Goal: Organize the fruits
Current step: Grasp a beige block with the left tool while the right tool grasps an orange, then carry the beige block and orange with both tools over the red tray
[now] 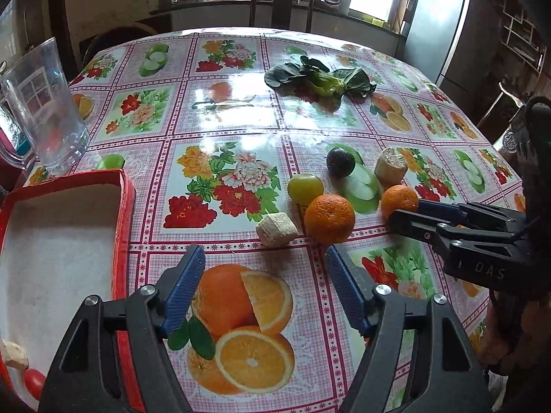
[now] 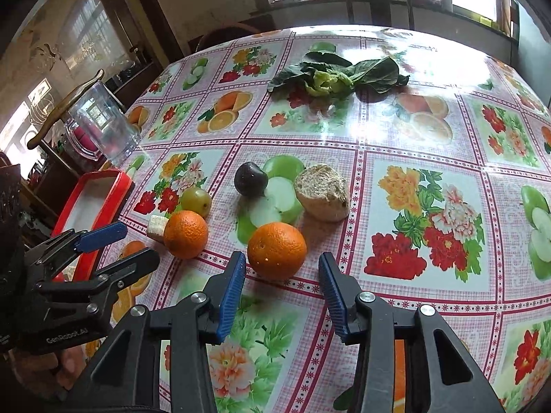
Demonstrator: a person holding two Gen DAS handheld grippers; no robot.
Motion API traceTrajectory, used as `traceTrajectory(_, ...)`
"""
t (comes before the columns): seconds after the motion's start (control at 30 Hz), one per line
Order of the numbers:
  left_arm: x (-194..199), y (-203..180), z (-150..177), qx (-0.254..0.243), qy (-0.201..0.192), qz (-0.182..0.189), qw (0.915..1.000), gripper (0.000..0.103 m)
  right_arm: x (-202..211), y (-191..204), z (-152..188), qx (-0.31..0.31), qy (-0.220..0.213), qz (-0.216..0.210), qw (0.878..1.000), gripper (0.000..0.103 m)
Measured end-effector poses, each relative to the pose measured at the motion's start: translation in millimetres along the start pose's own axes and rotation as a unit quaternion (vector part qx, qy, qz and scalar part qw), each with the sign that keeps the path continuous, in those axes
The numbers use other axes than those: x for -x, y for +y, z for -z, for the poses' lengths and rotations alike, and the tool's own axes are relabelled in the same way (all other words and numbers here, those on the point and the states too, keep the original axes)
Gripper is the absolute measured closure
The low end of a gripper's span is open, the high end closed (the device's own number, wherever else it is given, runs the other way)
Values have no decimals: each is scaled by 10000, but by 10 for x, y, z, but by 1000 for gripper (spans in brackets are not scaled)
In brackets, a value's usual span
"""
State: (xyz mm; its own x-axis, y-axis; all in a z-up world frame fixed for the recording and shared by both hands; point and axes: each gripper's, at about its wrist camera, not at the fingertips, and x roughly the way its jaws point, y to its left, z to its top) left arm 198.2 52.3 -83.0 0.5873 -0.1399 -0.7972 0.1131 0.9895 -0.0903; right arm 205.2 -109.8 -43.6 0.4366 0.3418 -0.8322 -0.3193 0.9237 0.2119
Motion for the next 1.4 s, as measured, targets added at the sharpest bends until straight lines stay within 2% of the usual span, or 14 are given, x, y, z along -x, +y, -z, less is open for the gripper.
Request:
traceTrajectory(0.03,-37,-4,-11,-31,31,6,10000,43,-6,-2,-5,6,-11,-12,10000,60)
traceTrajectory(0.2,-151,17,-88,-118,29,-77,9999,50,-9,-13,-5,31,-51,-59,10000,63)
traceTrajectory(0.3,-211,42,-136,-102,38,-50,9999,54,-14,12,-3,50,-42,-120,9999,69)
traceTrajectory(0.37,-226,4,-151,-213,44,-102,9997,66,0,29,15,70,-54,-71,9999,70)
traceTrajectory(0.43,-221,-42,-141,-325,47,-110,9994,83,13,39,36,57,-55,-89,9999,70)
traceTrajectory(0.47,-214,-56,-132,-345,55,-93,9993,86,24,38,52,38,-46,-111,9999,70)
traceTrajectory(0.8,113,64,124,201,-3,445,9988,86,282,162,242,61,-97,-268,9996,70)
traceTrajectory(1.13,593,250,417,444,-305,409,9977,86,558,515,396,223,-213,-497,9983,70)
traceTrajectory(1.4,889,438,616,638,-468,237,9966,86,665,915,493,473,-219,-722,9960,70)
